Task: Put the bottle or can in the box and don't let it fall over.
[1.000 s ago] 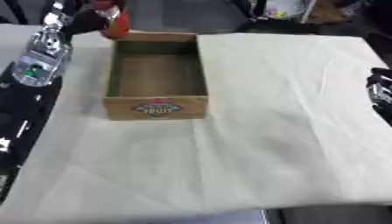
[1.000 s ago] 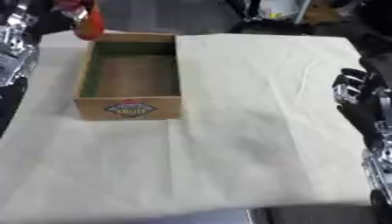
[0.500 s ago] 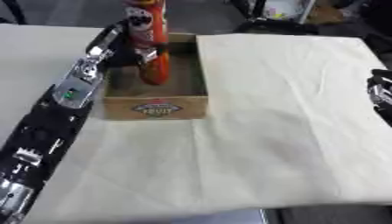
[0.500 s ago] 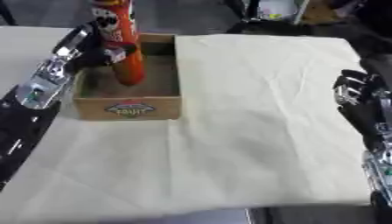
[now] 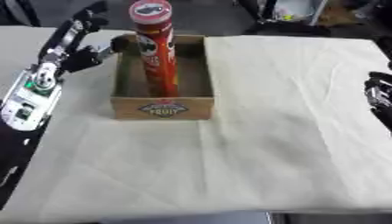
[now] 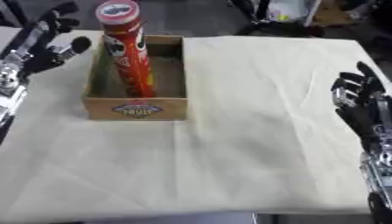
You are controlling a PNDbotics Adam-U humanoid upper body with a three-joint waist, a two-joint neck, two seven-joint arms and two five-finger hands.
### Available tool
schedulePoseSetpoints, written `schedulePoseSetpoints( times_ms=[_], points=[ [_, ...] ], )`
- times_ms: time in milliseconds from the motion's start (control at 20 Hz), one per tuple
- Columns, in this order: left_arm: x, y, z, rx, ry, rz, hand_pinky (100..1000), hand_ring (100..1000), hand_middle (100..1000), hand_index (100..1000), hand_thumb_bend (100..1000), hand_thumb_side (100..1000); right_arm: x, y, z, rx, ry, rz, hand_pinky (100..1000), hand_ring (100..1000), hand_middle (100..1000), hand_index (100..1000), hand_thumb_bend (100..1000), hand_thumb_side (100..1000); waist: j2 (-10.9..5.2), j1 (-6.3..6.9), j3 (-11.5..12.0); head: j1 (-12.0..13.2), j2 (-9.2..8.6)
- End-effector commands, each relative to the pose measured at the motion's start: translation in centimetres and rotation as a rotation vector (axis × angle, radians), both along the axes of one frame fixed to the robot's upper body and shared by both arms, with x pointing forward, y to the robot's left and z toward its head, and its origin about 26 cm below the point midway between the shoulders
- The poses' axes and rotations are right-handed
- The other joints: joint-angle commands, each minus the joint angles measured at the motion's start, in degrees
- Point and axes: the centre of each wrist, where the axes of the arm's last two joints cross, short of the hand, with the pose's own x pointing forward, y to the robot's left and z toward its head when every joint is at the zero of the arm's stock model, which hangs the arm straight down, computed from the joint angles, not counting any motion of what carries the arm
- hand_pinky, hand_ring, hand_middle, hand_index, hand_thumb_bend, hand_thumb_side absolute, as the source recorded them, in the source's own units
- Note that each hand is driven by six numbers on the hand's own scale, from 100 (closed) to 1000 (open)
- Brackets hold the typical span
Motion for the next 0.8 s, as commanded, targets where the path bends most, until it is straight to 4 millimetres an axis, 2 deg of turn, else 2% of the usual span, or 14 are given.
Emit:
schedulePoseSetpoints(
  times_ms=[50,250,500,800],
  points=[
    [-2.3,2.5,2.3,-0.113,-0.11,0.082,923,889,929,973,668,716,0.0,-0.6,0.7,-0.007,-0.023,-0.014,808,823,800,1000,100,434,-0.81,0.34,0.36,-0.32,0.32],
    [-5.1,4.8,0.1,-0.247,-0.125,0.159,913,879,919,970,627,703,-0.2,-0.5,0.5,0.005,-0.027,-0.018,808,823,801,1000,100,437,-0.47,0.48,1.41,-0.62,0.32],
    [-7.3,6.8,-2.7,-0.312,-0.102,0.208,907,874,911,956,597,693,-0.3,-0.2,0.8,0.002,-0.037,-0.005,809,825,802,1000,100,439,-0.25,0.54,2.83,-0.56,0.32],
    [-8.1,7.1,-4.6,-0.356,-0.074,0.22,897,862,896,940,570,695,-0.4,0.1,0.7,0.008,-0.035,0.002,808,827,804,1000,100,440,-0.11,0.3,3.46,-0.8,0.32]
  ],
)
